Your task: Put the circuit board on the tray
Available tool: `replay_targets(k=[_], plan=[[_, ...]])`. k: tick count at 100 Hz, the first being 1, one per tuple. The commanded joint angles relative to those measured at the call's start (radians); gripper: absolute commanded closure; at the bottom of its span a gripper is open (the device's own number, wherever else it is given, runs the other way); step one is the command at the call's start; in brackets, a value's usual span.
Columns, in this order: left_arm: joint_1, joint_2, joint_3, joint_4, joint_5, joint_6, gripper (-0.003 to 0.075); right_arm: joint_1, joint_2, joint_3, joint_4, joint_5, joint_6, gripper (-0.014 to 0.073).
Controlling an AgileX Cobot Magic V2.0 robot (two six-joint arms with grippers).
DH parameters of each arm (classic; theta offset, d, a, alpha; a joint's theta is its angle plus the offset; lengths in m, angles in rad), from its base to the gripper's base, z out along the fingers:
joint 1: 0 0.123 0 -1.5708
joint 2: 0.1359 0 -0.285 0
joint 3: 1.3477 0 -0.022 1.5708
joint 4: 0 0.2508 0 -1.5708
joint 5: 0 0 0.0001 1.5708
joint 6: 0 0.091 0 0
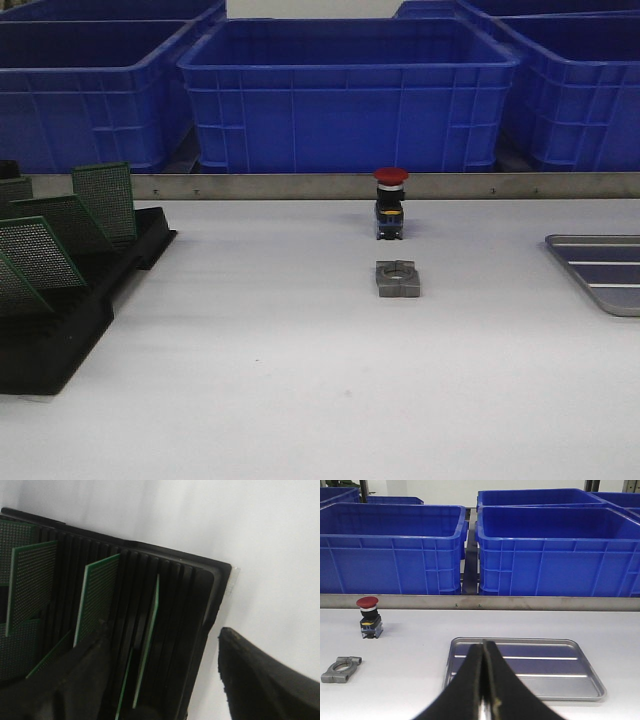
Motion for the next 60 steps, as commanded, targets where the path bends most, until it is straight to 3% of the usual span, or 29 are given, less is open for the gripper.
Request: replay_targets(k=[1, 27, 60], plan=[[-0.008, 0.004, -0.030, -0.025, -0.047, -0.001, 0.0281, -0.005, -0.024, -0.031, -0.003, -0.082, -0.003, 0.0652], [-0.008, 0.058, -0.032, -0.025, -0.079, -0.001, 0.0304, -0.005, -0.024, -0.031, -0.003, -0.082, -0.003, 0.0652], [-0.008, 0.062, -0.032, -0.007, -0.119, -0.001, 0.0689, -0.005, -0.024, -0.031, -0.003, -0.082, -0.003, 0.0652]])
